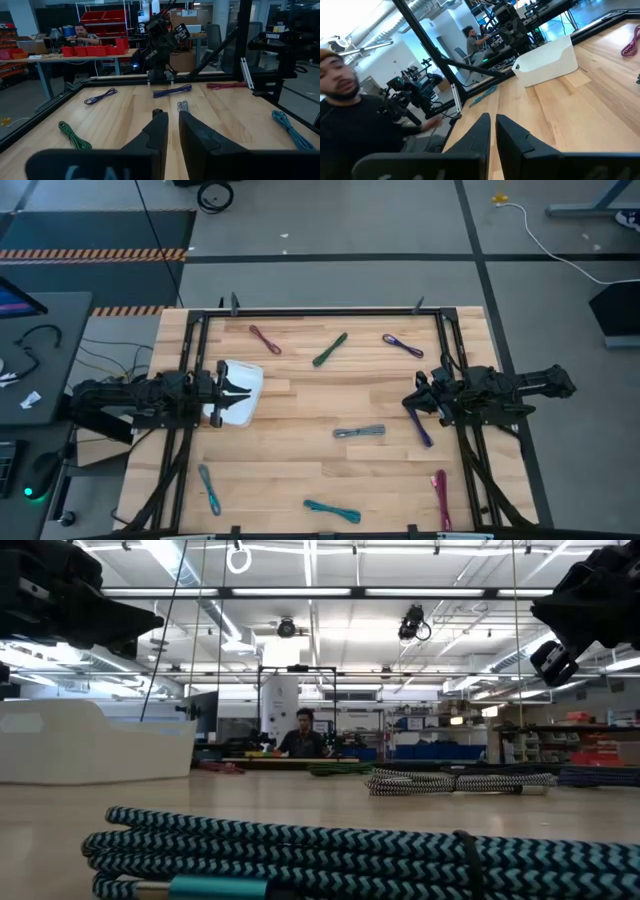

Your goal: Pick and place USB-C Cables

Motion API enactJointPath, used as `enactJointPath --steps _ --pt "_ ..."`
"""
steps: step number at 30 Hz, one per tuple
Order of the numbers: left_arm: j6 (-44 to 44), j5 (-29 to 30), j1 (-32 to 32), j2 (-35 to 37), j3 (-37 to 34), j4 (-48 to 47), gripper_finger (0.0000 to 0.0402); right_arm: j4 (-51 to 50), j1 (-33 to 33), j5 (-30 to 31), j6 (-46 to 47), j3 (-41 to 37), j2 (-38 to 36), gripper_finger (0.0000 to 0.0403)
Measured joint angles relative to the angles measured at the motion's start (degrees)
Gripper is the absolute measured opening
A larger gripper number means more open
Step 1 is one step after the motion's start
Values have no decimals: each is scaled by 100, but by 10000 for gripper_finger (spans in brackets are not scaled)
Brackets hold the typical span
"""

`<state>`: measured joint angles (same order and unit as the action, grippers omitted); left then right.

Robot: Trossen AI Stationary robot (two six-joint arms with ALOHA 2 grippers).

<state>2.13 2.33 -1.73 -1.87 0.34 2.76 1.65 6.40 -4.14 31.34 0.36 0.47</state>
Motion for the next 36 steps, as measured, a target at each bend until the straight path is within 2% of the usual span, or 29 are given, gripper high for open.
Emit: enactJointPath --steps 13,19,25,29,32,36 --pt "-1 0 0 0 0 0 55 -4 0 -29 -33 0 0 35" --pt "0 0 0 0 0 0 51 2 0 -146 -1145 -1 0 35" --pt "4 2 0 0 0 86 57 30 0 -54 -1351 -2 0 35" --pt "1 1 1 0 0 347 53 554 -5 138 -1317 -2 -2 35" --pt "-3 2 0 0 0 474 51 1208 -5 197 -923 -2 -2 35" --pt "4 2 0 0 0 565 55 2358 -5 53 -1059 -2 -4 35"
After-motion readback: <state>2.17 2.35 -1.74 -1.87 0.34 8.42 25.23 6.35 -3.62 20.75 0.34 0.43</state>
